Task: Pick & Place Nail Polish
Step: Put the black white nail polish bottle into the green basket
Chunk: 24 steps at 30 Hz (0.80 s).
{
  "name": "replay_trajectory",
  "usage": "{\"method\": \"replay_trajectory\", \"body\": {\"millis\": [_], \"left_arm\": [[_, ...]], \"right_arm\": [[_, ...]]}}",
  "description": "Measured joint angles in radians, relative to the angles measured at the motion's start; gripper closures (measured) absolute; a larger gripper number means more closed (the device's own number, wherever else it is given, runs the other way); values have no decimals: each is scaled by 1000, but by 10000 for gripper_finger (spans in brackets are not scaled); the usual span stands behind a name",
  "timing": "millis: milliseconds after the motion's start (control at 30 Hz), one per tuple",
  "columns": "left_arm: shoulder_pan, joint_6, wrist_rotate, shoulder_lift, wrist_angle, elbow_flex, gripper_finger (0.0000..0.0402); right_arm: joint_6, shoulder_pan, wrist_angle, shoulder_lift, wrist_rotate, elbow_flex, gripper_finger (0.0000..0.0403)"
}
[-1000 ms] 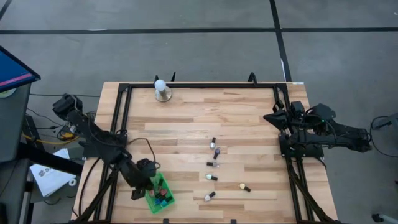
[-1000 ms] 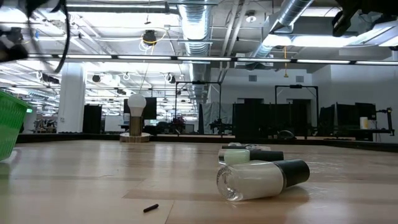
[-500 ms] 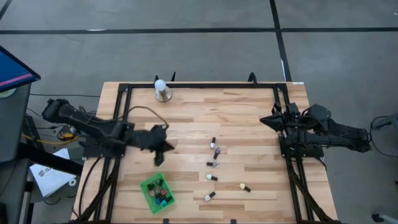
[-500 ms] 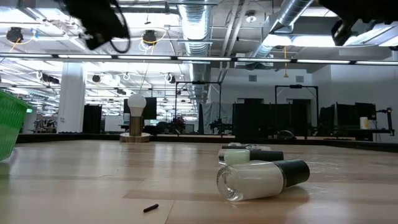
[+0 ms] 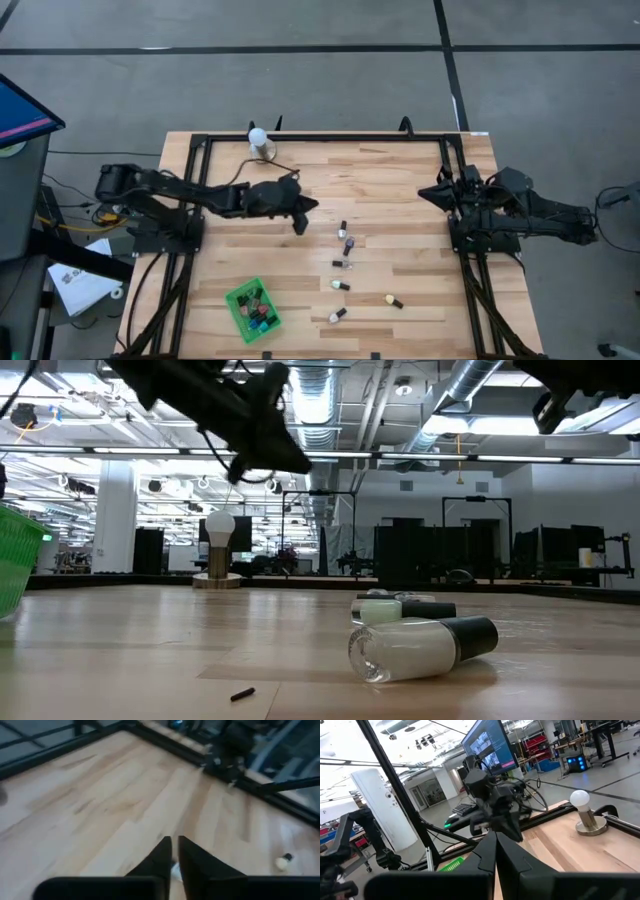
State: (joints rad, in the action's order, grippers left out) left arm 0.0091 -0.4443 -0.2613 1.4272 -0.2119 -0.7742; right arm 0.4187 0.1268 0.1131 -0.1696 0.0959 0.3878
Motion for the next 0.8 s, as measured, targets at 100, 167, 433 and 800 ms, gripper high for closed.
{"method": "replay_trajectory", "body": {"millis": [100,167,433,800], "left_arm": [[0,59,34,66,-121,0,340],[0,109,63,106,-188,0,313],[-3,210,113,285,-229,-116,187],[-12,250,-126,494,-86,-345,134]], "right_arm": [[1,0,0,0,0,0,403],[1,0,0,0,0,0,403],[1,0,0,0,0,0,403],[27,-2,18,0,7,0,403]]}}
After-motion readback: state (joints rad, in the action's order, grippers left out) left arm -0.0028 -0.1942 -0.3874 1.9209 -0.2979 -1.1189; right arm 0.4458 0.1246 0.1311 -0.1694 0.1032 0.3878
